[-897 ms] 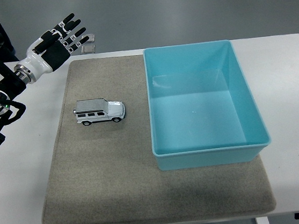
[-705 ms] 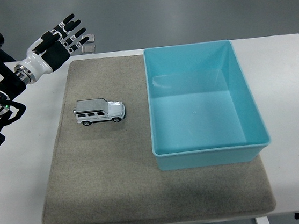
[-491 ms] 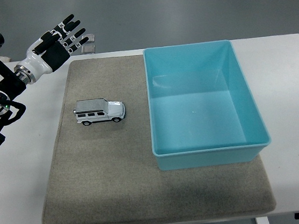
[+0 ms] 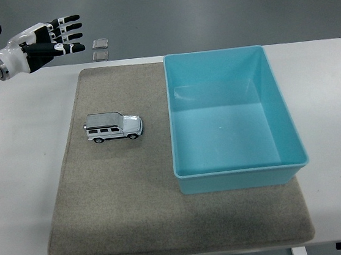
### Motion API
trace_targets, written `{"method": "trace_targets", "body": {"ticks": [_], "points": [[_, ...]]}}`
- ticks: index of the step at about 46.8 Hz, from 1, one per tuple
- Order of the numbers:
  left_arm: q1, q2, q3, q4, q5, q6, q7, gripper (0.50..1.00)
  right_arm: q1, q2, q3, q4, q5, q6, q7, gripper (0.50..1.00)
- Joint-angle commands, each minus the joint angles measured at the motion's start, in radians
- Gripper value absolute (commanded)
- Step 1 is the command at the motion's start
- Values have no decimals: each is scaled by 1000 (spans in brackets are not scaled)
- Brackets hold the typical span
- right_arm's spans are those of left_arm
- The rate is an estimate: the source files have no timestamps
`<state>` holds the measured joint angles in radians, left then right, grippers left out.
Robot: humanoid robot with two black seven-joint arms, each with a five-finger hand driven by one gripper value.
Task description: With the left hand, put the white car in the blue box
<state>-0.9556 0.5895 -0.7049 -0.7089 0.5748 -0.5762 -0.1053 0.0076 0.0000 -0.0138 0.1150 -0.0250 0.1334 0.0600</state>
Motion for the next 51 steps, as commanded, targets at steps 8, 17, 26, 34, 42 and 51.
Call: {"method": "trace_targets", "body": {"ticks": [8, 17, 26, 34, 42, 51], "points": [[0, 124, 22, -173, 158, 4, -13, 996, 0, 0, 0, 0, 0, 0, 0, 936], [0, 197, 103, -273, 184, 21, -74, 981, 0, 0, 0, 0, 0, 0, 0, 936], [0, 240, 182, -363, 266, 127, -165, 981, 0, 0, 0, 0, 0, 0, 0, 936], [1, 273, 271, -454, 335, 232, -195, 981, 0, 0, 0, 0, -1, 0, 0, 936], [1, 288, 337, -515, 436, 312, -208, 975, 0, 0, 0, 0, -1, 0, 0, 936], [8, 279, 393, -535, 507, 366, -214, 936, 0, 0, 0, 0, 0, 0, 0, 936]]}}
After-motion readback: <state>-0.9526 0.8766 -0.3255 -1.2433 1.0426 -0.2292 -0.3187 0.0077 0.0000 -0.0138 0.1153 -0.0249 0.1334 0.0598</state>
